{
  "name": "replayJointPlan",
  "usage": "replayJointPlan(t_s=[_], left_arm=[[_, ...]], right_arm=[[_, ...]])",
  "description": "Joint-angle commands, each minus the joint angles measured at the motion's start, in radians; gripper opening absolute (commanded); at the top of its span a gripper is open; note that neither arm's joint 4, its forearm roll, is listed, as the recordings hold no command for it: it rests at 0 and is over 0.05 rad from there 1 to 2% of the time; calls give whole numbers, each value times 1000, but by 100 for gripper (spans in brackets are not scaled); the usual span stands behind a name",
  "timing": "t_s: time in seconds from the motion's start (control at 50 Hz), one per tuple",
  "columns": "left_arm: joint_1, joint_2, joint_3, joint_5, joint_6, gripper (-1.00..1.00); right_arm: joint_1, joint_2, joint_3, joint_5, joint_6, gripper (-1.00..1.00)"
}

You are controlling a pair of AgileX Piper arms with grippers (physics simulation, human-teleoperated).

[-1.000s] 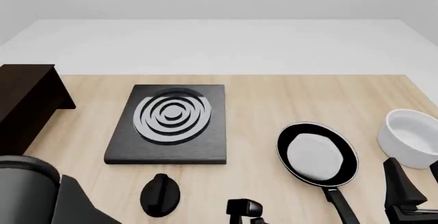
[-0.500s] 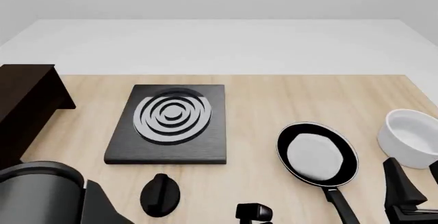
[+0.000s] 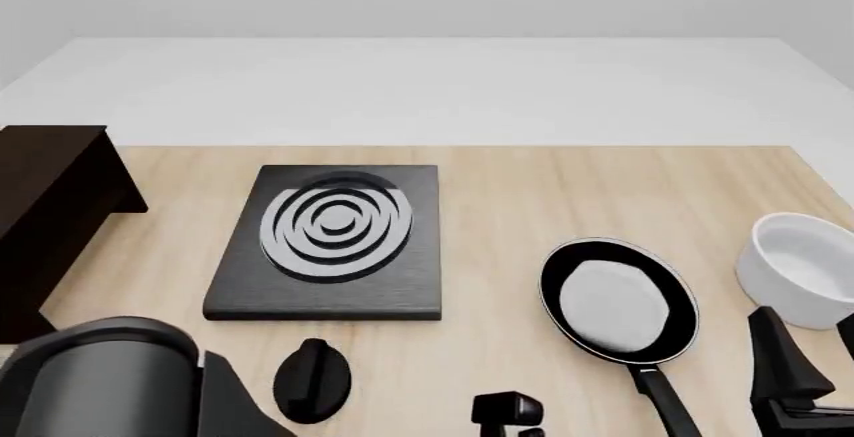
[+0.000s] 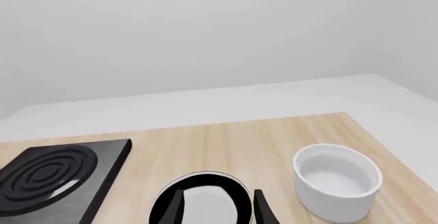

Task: Put the frying pan on top of the cabinet.

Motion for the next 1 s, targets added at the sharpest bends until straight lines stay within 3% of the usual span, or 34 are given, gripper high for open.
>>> replayJointPlan(t_s=[0.02, 1.0], left_arm=[[4, 32, -31, 4, -10, 100], [13, 97, -160, 63, -47, 100]], right_arm=[[-2, 1, 1, -3, 8, 100], [-10, -2, 2, -1, 35, 100]])
